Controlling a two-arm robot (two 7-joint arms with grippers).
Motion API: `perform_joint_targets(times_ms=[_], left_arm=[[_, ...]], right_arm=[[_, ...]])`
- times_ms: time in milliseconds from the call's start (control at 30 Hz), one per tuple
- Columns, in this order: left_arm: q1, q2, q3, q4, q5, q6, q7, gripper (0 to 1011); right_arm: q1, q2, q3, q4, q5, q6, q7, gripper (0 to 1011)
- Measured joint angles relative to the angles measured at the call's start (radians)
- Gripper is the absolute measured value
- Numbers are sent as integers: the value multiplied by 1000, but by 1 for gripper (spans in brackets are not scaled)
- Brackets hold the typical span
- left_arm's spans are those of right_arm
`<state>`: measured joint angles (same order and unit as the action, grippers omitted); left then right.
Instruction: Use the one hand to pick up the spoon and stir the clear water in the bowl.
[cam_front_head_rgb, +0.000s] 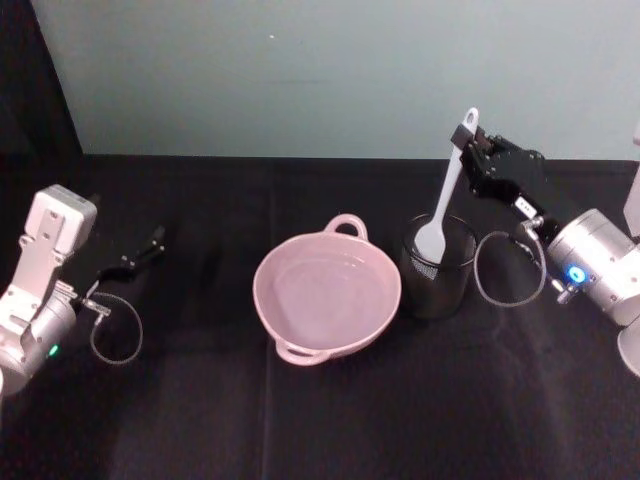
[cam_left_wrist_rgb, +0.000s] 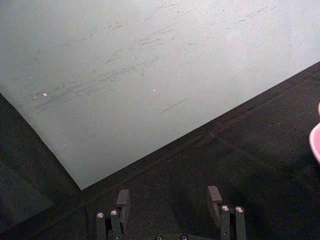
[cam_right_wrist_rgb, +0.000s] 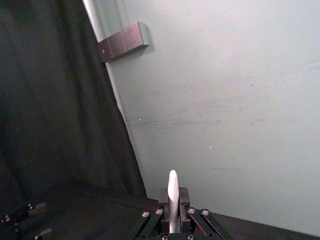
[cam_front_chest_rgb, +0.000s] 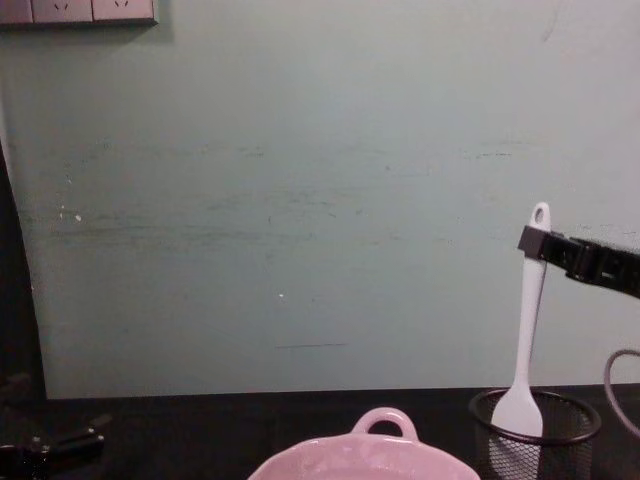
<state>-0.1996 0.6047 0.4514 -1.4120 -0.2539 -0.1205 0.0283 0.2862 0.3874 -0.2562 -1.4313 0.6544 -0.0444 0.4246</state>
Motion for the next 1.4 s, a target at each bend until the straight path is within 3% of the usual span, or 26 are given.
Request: perform_joint_targets(times_ms=[533,1067,1333,1400], left_arm=[[0,0,0,0,0,0,0,1012],[0,0,0,0,0,0,0,1011],[0,0,0,0,0,0,0,1011],[0,0,0,0,0,0,0,1011]], right_arm=[[-9,-69,23,133,89,-39,31,118],[14,-71,32,209,135,-24,49,121],[15,-63,36,222,142,-11,40,320],[13,-61,37,221,142,-10,38,419]])
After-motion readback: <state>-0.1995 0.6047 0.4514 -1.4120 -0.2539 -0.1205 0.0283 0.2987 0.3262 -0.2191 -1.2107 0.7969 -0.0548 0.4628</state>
